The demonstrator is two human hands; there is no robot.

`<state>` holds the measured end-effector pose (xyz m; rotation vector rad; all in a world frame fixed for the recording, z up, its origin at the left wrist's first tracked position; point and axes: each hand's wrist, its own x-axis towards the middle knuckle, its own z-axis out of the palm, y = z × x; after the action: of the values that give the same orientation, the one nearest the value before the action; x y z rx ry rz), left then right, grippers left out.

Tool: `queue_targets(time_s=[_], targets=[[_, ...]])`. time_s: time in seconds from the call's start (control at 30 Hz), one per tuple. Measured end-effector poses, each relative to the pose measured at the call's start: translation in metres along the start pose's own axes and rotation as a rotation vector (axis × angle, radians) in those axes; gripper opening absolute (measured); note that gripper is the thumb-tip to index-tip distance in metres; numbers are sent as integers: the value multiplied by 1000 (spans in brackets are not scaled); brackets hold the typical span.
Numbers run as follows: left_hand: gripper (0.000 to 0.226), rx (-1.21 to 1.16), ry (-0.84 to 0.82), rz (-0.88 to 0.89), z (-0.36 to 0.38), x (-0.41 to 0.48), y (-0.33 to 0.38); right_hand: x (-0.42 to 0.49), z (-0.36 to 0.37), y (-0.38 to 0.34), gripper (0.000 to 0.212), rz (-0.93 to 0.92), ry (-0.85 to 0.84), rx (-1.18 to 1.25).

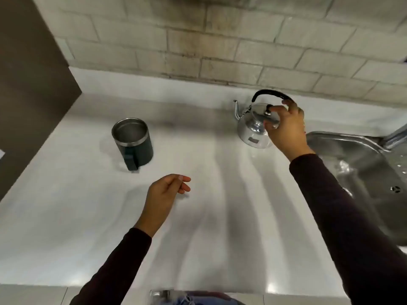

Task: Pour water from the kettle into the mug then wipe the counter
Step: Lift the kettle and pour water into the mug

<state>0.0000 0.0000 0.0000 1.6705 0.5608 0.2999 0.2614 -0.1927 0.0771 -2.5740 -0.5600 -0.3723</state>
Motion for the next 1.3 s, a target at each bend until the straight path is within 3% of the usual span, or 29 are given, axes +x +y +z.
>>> queue_targets(time_s=[0.17,0.3,0.47,0.67,0.83,1.03,1.3], targets=[[34,-54,123,-29,18,15,11,90,15,26,58,17,-224,-155],[31,-42,163,-56,21,18,15,120,25,42,32,64,-252,57],[31,-50,193,-53,12,19,11,113,15,39,20,-2,-283,237],[32,-23,175,-34,-8,18,9,74,-26,-23,22,-199,-233,309],[32,-51,179,-38,-30,9,11,43,-55,-91,17,-350,-333,339],[32,-92,199,-23,-60,-3,12,14,-54,-173,16,-587,-490,135],[30,-143,241,-30,-94,-10,3,14,-33,-237,17,-705,-494,-77]])
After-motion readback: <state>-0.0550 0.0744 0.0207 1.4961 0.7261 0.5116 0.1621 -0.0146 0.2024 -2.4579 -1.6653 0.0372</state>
